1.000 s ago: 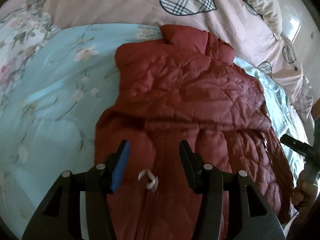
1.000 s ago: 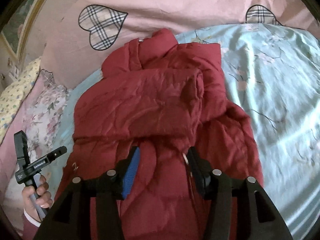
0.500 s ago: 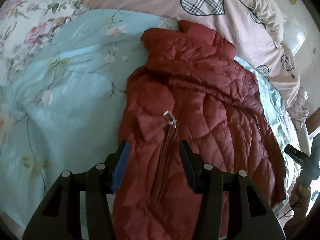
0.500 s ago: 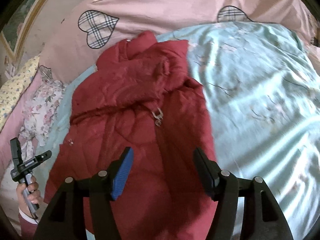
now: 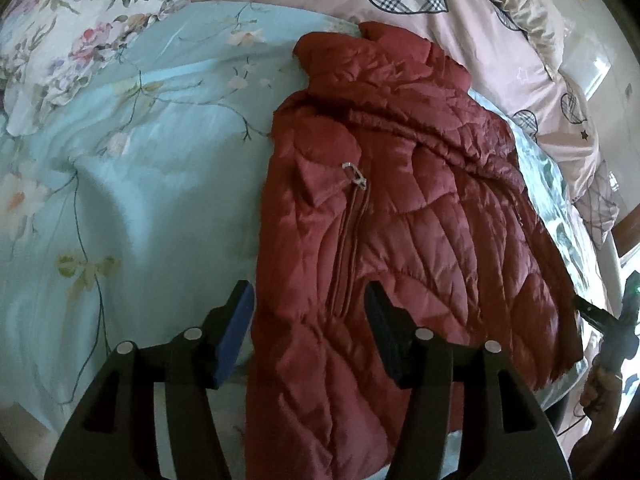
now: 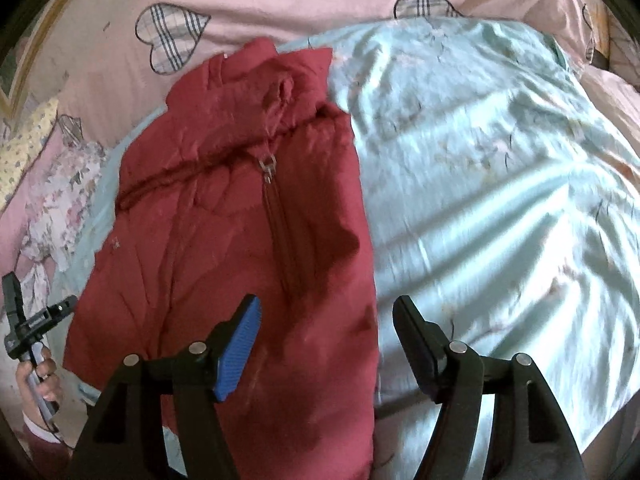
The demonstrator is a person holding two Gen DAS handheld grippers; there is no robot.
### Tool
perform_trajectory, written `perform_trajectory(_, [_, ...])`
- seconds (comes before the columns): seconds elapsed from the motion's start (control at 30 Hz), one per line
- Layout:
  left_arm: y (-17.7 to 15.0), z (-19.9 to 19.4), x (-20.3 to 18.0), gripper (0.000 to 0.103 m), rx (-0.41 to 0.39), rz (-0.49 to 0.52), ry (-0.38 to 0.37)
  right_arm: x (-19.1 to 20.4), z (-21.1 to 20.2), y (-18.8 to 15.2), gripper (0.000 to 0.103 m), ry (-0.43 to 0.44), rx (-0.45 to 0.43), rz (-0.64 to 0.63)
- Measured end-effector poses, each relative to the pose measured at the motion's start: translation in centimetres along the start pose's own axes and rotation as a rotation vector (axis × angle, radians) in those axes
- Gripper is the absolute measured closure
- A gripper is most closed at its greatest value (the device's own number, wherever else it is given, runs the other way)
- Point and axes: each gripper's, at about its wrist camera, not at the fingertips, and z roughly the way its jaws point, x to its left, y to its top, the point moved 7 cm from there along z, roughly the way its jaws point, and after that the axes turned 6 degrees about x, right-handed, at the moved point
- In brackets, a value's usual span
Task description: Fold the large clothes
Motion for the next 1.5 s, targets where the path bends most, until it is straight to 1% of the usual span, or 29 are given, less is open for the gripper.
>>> perform_trajectory(0.1, [-0.8, 0.0, 0.1, 0.042, 0.008, -0.001, 0.004, 0.3, 0.5, -1.0, 0.033, 0.03, 0.026, 0.002])
perform_trajectory(0.17, [-1.5, 0.1, 0.3, 0.041, 0.02, 0.002, 0.003, 0.3, 0.7, -1.5, 0.033, 0.027, 0.034, 0.001])
perform_trajectory(0.3, [-2.7, 0.4, 0.2, 0.04, 0.05, 0.015, -0.018, 0.1, 0.8, -2.2, 0.033, 0.052, 0.046, 0.014])
perform_trajectory(0.47, [-4.3, 1.0, 0.0, 0.04, 0.08, 0.038, -0.013, -0.7, 0.3, -3.1, 0.034, 0.043, 0.056, 0.016])
perform_trajectory(0.5, [-4.6, 1.0, 0.0, 0.04, 0.085, 0.04, -0.013, -0.9, 0.1, -3.4, 0.035, 0.044, 0.059, 0.015])
perform_trajectory(0.57, [-5.2, 1.2, 0.1, 0.04, 0.094, 0.044, -0.013, -1.2, 0.0, -3.8, 0.043, 0.042, 0.068, 0.013])
perform_trajectory(0.67, [-5.7, 1.1, 0.2, 0.04, 0.099, 0.044, -0.023, -1.3, -0.2, -4.3, 0.048, 0.06, 0.078, 0.009])
perform_trajectory(0.8, [-6.1, 1.2, 0.0, 0.04, 0.099, 0.059, -0.025, -0.3, 0.0, -4.6, 0.046, 0.096, 0.086, -0.01])
perform_trajectory(0.93, [-6.2, 1.4, -0.4, 0.04, 0.101, 0.071, -0.026, 0.2, 0.9, -4.7, 0.046, 0.096, 0.095, -0.013])
perform_trajectory(1.03, [-6.3, 1.5, -0.5, 0.04, 0.097, 0.08, -0.036, 0.1, 0.9, -4.9, 0.049, 0.111, 0.089, -0.005])
perform_trajectory(1.07, [-6.4, 1.5, -0.6, 0.041, 0.095, 0.083, -0.041, 0.0, 0.7, -4.9, 0.054, 0.123, 0.085, -0.001])
perform_trajectory(1.1, [-6.5, 1.4, -0.7, 0.046, 0.092, 0.088, -0.05, 0.0, 0.5, -5.0, 0.056, 0.136, 0.079, 0.001])
perform_trajectory(1.13, [-6.5, 1.5, -0.9, 0.056, 0.093, 0.092, -0.062, 0.0, 0.3, -5.0, 0.062, 0.145, 0.074, 0.0])
perform_trajectory(1.17, [-6.5, 1.4, -1.1, 0.06, 0.091, 0.098, -0.078, 0.1, 0.1, -5.1, 0.068, 0.154, 0.068, -0.003])
perform_trajectory(1.2, [-6.6, 1.3, -1.3, 0.069, 0.088, 0.103, -0.088, 0.2, -0.1, -5.1, 0.07, 0.163, 0.062, -0.006])
perform_trajectory(1.23, [-6.6, 1.2, -1.5, 0.075, 0.085, 0.111, -0.099, 0.4, -0.2, -5.1, 0.073, 0.168, 0.059, -0.014])
perform_trajectory(1.37, [-6.7, 0.6, -2.0, 0.082, 0.065, 0.143, -0.09, 1.2, -0.8, -5.0, 0.078, 0.175, 0.042, -0.04])
perform_trajectory(1.5, [-6.5, -0.3, -1.9, 0.084, 0.05, 0.137, -0.114, 1.6, -1.7, -4.9, 0.079, 0.229, 0.032, -0.039])
